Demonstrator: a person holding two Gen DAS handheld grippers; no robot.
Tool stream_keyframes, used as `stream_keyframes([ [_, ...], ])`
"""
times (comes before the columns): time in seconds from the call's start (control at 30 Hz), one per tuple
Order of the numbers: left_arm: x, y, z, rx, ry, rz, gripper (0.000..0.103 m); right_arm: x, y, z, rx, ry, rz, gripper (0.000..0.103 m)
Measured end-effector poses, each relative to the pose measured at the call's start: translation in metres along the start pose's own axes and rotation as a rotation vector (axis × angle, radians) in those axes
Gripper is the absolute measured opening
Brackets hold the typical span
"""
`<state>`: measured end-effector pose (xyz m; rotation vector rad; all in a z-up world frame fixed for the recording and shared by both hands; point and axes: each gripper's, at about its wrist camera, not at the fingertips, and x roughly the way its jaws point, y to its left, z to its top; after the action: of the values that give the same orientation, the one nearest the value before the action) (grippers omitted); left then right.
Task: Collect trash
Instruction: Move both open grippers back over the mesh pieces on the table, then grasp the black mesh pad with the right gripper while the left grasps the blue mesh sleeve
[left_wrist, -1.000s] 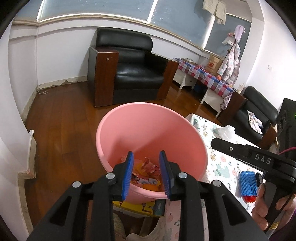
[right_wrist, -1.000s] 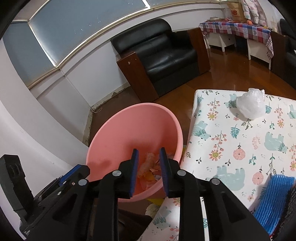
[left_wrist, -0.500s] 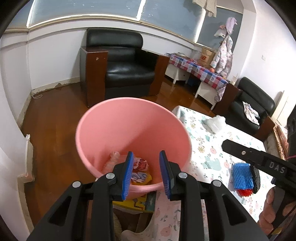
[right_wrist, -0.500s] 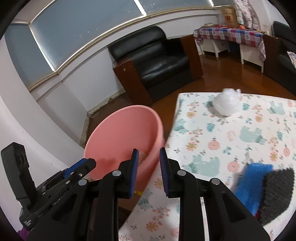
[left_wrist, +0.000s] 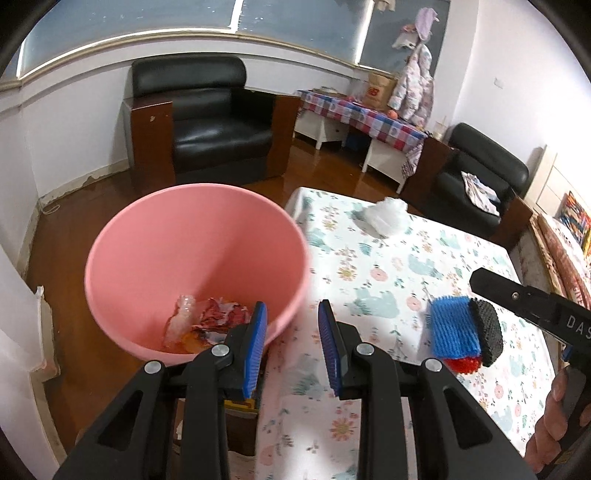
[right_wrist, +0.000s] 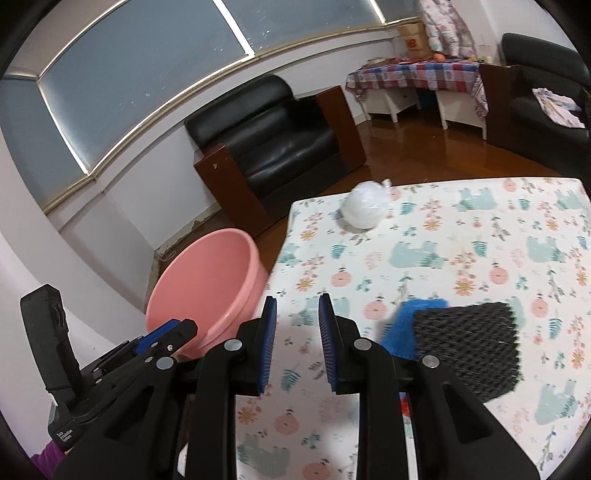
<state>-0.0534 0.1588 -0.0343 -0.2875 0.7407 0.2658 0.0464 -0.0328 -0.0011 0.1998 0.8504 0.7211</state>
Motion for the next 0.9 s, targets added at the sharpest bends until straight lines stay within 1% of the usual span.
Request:
stream_keyframes([
  [0.3, 0.005, -0.028, -0.001, 0.046, 0.023, -0.009, 0.028, -0.019, -0.032, -0.005, 0.042, -0.024, -0.031, 0.024],
  [0.67, 0.019, -0.063, -0.003, 0.114, 0.062, -0.026, 0.028, -0.036, -0.076, -0.009, 0.091, -0.05, -0.092, 0.024],
  [0.9, 0.027, -0.078, -0.003, 0.124, 0.083, -0.042, 0.028, -0.045, -0.101, -0.015, 0.123, -0.053, -0.13, 0.024],
])
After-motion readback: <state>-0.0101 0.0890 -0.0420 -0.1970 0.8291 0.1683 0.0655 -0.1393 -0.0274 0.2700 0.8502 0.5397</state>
